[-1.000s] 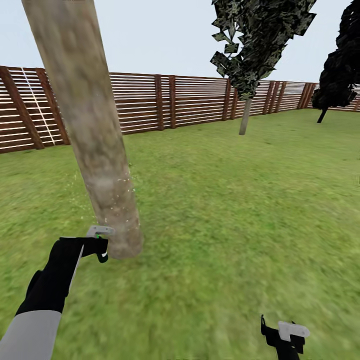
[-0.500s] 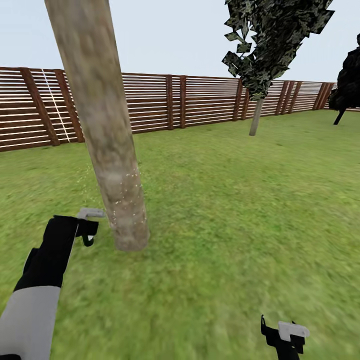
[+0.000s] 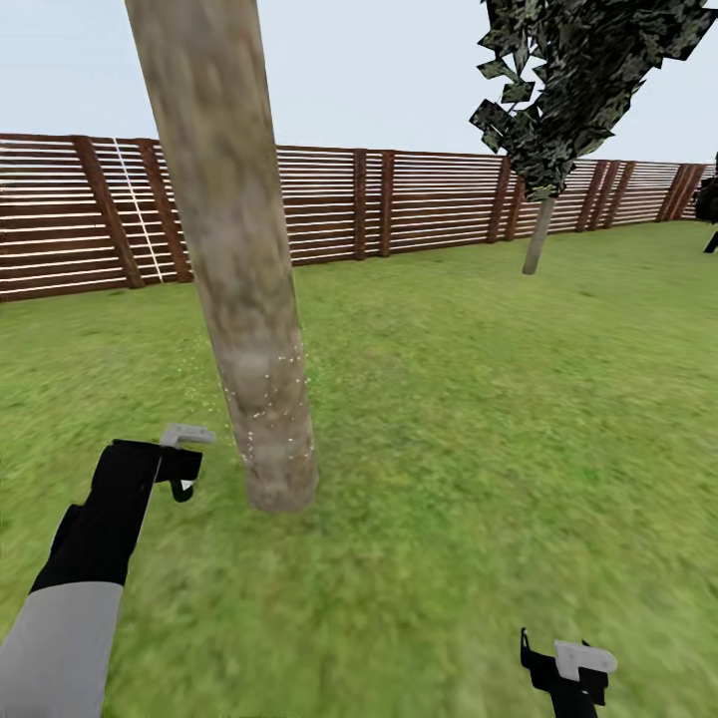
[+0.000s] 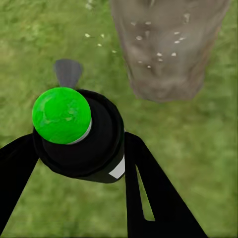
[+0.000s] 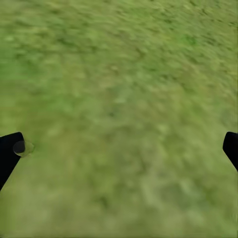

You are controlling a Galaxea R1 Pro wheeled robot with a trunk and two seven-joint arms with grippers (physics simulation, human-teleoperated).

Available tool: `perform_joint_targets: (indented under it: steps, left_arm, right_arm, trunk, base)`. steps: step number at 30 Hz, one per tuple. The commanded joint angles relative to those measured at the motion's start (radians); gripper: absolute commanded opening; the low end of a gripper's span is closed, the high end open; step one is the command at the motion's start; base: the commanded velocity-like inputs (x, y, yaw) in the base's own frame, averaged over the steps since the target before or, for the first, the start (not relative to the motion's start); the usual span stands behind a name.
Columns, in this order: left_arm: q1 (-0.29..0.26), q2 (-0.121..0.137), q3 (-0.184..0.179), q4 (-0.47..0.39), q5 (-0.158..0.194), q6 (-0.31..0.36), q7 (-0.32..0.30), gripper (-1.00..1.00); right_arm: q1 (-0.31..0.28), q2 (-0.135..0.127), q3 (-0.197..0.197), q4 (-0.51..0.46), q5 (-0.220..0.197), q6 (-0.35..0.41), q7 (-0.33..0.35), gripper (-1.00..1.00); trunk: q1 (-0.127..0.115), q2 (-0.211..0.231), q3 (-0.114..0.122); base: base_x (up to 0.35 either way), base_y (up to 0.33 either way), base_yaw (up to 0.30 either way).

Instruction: In the garden, pick up the pesticide atomizer on the floor and spray pesticide onto both trees until each tree trunk is fully covered.

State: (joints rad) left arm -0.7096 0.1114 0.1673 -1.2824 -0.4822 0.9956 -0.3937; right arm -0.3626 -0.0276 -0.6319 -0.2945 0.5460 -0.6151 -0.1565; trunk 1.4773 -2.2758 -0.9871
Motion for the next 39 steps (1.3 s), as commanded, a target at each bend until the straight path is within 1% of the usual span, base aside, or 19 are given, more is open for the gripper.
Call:
perform_joint_targets:
  steps: [1,4,5,6,7,10,12,19,28,32,39]
  left_arm:
    - [0.012,-0.008,0.000,0.000,0.001,-0.002,-0.002,-1.00]
    - [0.027,-0.033,-0.003,0.005,0.002,-0.005,-0.008,-1.00]
    - [0.034,-0.035,-0.016,0.009,0.002,-0.011,-0.023,-1.00]
    - [0.039,-0.036,-0.047,0.016,0.002,-0.020,-0.047,-1.00]
    - [0.040,-0.035,-0.058,0.020,0.000,-0.025,-0.053,-1.00]
    - [0.041,-0.030,-0.056,0.023,-0.004,-0.025,-0.051,-1.00]
    - [0.041,-0.025,-0.058,0.024,-0.005,-0.025,-0.051,-1.00]
    - [0.041,-0.024,-0.055,0.030,-0.006,-0.025,-0.048,-1.00]
    - [0.042,-0.029,-0.057,0.033,-0.008,-0.025,-0.047,-1.00]
    - [0.055,-0.029,-0.056,0.034,-0.007,-0.026,-0.047,-1.00]
    - [0.059,-0.028,-0.055,0.034,-0.009,-0.025,-0.047,-1.00]
  right_arm:
    - [0.000,0.000,0.000,0.000,0.000,0.000,0.000,1.00]
    - [0.000,0.000,0.000,0.000,0.000,0.000,0.001,1.00]
    - [0.000,0.000,0.000,0.000,0.000,0.000,0.000,1.00]
    - [0.000,0.000,0.000,0.000,0.000,0.000,0.000,1.00]
    - [0.000,0.000,0.000,0.000,0.000,0.000,0.000,1.00]
    - [0.000,0.000,0.000,0.000,0.000,0.000,0.000,1.00]
    - [0.004,-0.008,0.000,0.000,-0.001,0.000,0.000,1.00]
    - [0.005,-0.011,0.000,0.000,-0.001,0.000,0.000,1.00]
    - [0.005,-0.011,0.000,0.000,-0.001,0.000,0.000,1.00]
    - [0.005,-0.011,0.001,0.000,-0.001,0.000,0.000,1.00]
    - [0.005,-0.011,0.001,0.000,-0.001,0.000,0.000,1.00]
  trunk:
    - [0.000,0.000,0.000]
    - [0.000,0.000,0.000]
    - [0.000,0.000,0.000]
    - [0.000,0.000,0.000]
    - [0.000,0.000,0.000]
    - [0.000,0.000,0.000]
    - [0.000,0.000,0.000]
    - [0.000,0.000,0.000]
    - [0.000,0.000,0.000]
    - [0.000,0.000,0.000]
    - [0.000,0.000,0.000]
  base:
    - [0.001,0.001,0.070]
    - [0.000,0.000,0.015]
    - [0.000,0.000,0.002]
    - [0.000,0.000,0.000]
    - [0.000,0.000,0.000]
    - [0.000,0.000,0.000]
    - [0.000,0.000,0.000]
    - [0.037,-0.028,0.000]
    - [-0.010,-0.262,0.000]
    - [-0.005,-0.274,0.000]
    - [0.098,-0.267,0.000]
